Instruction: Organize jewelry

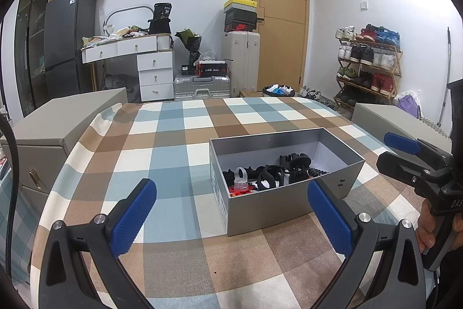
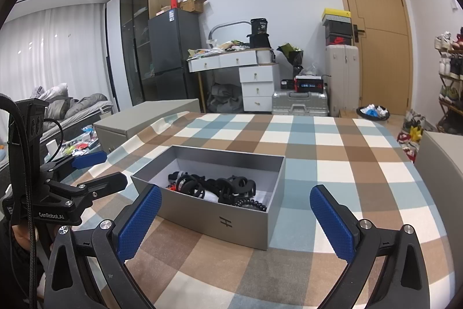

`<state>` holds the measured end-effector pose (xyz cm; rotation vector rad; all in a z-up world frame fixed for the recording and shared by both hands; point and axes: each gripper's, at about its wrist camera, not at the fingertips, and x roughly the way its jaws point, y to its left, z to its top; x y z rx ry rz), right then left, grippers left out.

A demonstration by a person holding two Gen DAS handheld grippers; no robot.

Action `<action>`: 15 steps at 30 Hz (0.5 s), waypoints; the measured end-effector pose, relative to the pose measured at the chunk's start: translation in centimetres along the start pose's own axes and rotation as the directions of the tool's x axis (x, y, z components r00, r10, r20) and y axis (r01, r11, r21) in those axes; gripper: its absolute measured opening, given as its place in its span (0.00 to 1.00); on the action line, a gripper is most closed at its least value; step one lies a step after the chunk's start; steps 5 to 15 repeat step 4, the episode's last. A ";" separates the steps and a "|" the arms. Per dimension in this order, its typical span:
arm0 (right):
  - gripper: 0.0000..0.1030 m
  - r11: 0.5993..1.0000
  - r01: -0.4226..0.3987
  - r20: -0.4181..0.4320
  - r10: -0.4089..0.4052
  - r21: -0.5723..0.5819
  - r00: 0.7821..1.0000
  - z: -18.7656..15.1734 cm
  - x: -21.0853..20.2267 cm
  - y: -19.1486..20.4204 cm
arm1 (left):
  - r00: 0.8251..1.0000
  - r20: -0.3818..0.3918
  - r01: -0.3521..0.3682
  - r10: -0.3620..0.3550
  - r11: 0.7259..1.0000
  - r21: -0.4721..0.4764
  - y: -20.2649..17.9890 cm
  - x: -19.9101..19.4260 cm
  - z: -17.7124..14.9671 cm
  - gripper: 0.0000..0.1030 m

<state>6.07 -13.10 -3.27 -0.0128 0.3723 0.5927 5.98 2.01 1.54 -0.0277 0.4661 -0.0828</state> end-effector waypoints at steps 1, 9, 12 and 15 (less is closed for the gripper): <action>1.00 1.000 0.000 0.000 0.000 0.000 1.000 0.0 0.0 0.0 | 1.000 0.002 -0.002 0.002 1.000 -0.001 0.0 0.0 0.0 0.99; 1.00 1.000 0.000 0.000 0.000 0.000 1.000 0.0 0.0 0.0 | 1.000 0.000 -0.006 0.006 1.000 -0.004 0.0 0.0 -0.1 0.99; 1.00 1.000 0.000 0.000 0.000 0.000 1.000 0.0 0.0 0.0 | 1.000 0.000 -0.006 0.006 1.000 -0.004 0.0 0.0 -0.1 0.99; 1.00 1.000 0.000 0.000 0.000 0.000 1.000 0.0 0.0 0.0 | 1.000 0.000 -0.006 0.006 1.000 -0.004 0.0 0.0 -0.1 0.99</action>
